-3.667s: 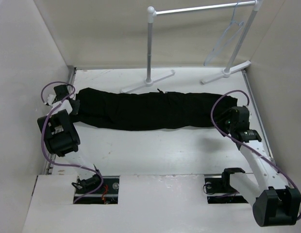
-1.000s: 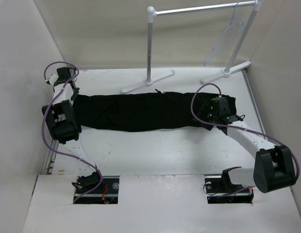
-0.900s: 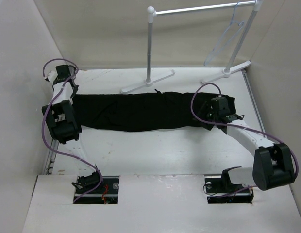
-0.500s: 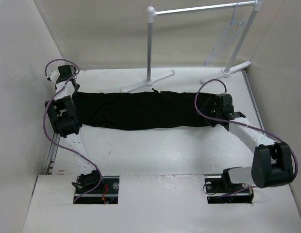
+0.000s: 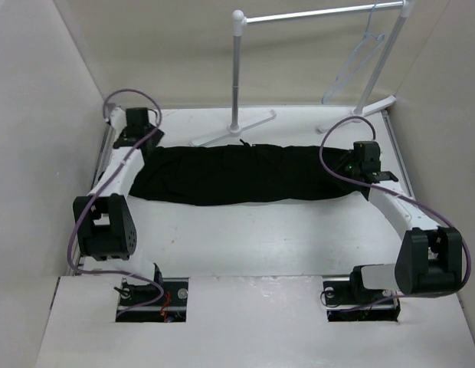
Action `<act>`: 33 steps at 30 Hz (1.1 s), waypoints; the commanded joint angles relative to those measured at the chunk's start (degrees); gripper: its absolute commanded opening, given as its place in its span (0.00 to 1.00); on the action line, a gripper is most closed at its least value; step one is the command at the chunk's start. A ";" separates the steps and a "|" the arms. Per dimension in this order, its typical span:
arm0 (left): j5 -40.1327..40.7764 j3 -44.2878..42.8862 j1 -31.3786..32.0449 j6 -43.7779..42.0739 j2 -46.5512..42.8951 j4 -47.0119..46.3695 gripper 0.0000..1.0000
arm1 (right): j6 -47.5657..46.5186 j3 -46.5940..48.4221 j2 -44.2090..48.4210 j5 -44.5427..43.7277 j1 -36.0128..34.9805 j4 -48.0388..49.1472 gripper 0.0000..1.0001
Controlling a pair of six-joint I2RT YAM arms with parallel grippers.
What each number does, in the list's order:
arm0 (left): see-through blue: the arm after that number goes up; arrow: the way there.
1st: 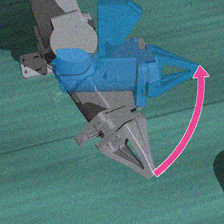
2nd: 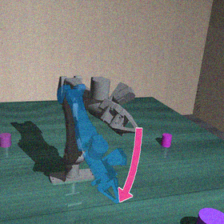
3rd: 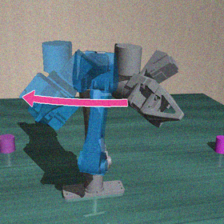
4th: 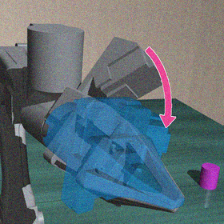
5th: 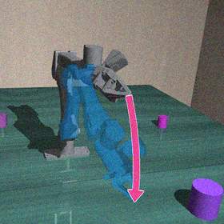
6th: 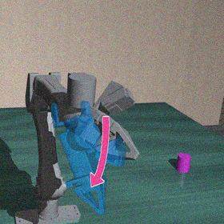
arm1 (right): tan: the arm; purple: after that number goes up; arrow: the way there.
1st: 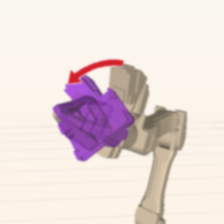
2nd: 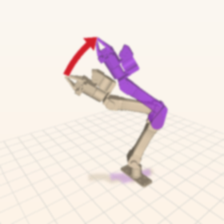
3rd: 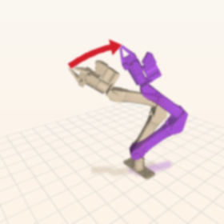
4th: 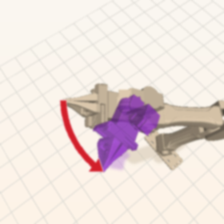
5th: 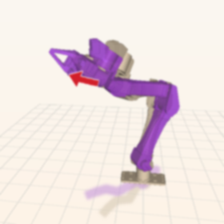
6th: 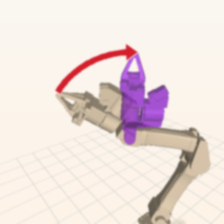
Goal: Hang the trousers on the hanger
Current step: Fold the trousers at the center of the board.
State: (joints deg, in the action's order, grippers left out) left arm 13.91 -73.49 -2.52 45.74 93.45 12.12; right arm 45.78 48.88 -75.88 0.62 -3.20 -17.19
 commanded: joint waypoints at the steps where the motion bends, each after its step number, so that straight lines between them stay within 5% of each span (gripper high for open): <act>1: -10.55 8.43 4.58 6.55 -0.64 -2.18 0.39 | -0.25 0.51 -0.67 -3.09 2.10 -0.12 0.39; 3: -12.94 11.34 5.99 7.79 -0.55 -3.06 0.31 | -0.51 1.04 -1.90 -2.38 2.54 0.57 0.30; 6: -10.84 15.21 6.08 7.79 -0.46 -3.42 0.23 | -0.60 0.95 -3.13 -2.64 2.63 1.63 0.32; 9: -7.59 18.90 4.33 6.82 -0.55 -4.38 0.20 | -0.17 -0.45 -4.80 -3.43 4.03 2.51 0.41; 17: -6.79 28.48 2.66 6.82 -6.17 -3.51 0.19 | 2.73 -2.74 -7.79 -5.98 10.80 3.22 0.38; 21: -7.14 31.13 1.69 7.17 -11.52 -1.67 0.25 | 3.35 -2.65 -6.84 -5.90 13.00 2.87 0.41; 27: -2.94 27.63 1.51 6.82 -22.68 3.61 0.40 | 3.35 -3.18 2.38 -6.16 13.97 -0.03 0.62; 33: 0.58 21.64 0.37 7.35 -14.81 -1.47 0.45 | 4.15 -3.45 0.83 -4.94 16.96 1.10 0.77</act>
State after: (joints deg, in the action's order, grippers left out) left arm 11.25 -49.15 -1.23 52.60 74.15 13.23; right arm 49.41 45.91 -72.75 -4.21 12.43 -17.10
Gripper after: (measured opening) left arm 0.444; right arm 0.755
